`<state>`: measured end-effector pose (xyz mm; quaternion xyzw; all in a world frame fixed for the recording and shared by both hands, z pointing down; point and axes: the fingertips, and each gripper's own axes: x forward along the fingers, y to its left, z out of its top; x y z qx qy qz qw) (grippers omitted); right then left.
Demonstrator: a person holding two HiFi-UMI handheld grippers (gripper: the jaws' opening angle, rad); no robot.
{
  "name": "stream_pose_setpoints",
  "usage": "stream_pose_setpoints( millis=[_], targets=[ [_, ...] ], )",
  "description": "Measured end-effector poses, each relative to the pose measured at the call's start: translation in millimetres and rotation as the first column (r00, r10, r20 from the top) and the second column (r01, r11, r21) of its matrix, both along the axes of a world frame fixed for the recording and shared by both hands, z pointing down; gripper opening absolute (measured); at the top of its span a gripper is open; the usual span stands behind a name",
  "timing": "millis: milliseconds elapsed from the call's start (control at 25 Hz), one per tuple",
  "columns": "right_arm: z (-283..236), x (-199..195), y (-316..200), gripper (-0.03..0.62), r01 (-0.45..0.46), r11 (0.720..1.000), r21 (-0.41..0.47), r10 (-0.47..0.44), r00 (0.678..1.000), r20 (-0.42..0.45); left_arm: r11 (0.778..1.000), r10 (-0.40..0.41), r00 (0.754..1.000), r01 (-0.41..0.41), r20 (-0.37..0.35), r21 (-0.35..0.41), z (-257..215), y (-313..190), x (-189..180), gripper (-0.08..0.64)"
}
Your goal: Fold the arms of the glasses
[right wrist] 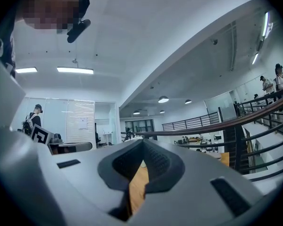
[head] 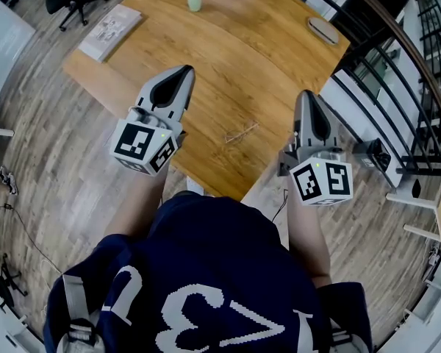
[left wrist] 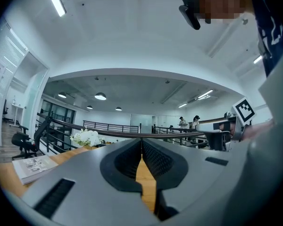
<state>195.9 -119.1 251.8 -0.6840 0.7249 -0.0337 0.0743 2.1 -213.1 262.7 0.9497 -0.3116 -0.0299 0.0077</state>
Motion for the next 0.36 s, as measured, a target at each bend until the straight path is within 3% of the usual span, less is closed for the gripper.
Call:
stream_pose_setpoints(
  millis=[360],
  targets=[
    [-7.8,-3.4,3.0,0.025,0.006,1.000,0.013,-0.006,1.000,-0.003,1.000,-0.004,1.000,0.004,-0.002,0.010,-6.3,4.1,-2.7,0.020]
  ],
)
